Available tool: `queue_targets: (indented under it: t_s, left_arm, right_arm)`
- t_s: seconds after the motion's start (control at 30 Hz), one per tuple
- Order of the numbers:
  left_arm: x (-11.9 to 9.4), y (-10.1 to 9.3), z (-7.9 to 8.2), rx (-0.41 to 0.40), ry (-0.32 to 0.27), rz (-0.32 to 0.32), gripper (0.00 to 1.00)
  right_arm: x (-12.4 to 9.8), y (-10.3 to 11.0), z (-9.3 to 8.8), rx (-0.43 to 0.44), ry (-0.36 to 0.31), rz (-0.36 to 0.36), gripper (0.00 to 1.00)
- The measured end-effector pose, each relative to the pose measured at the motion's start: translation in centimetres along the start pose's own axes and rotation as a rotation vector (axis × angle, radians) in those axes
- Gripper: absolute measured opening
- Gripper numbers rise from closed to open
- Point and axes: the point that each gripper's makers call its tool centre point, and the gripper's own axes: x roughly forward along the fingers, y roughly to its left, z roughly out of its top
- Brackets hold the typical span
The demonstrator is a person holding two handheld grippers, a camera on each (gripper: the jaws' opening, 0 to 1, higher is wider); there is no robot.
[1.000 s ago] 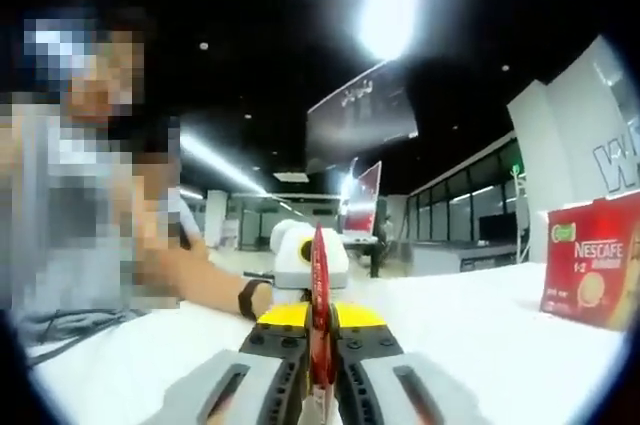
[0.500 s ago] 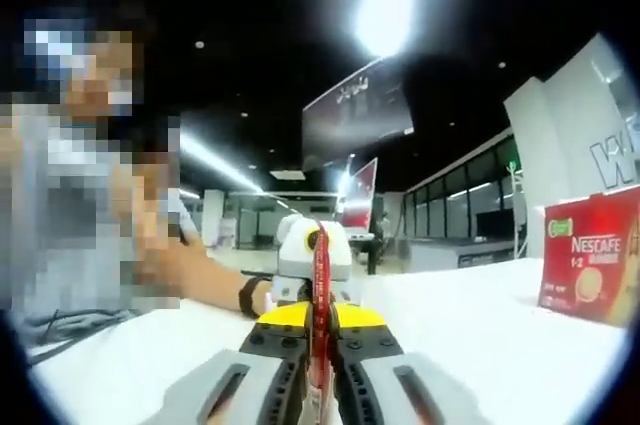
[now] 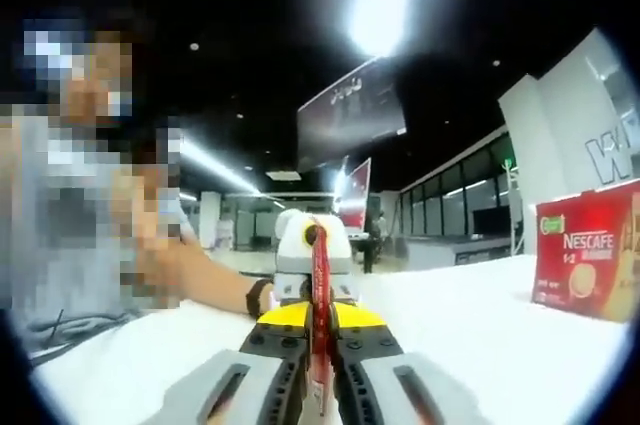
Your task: Tear open the coffee pouch, take out the coffee, and pour the coffee from the pouch into the cup
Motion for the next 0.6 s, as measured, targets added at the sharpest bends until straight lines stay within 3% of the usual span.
queue_targets:
  t_s: [0.23, 0.6]
  left_arm:
    - [-0.2, -0.3, -0.2, -0.020, -0.003, 0.014, 0.12]
    - [-0.7, -0.6, -0.1, 0.016, -0.006, 0.047, 0.12]
  right_arm:
    - [0.9, 1.2, -0.2, -0.011, 0.006, -0.007, 0.08]
    - [1.8, 2.6, -0.2, -0.025, 0.001, 0.013, 0.08]
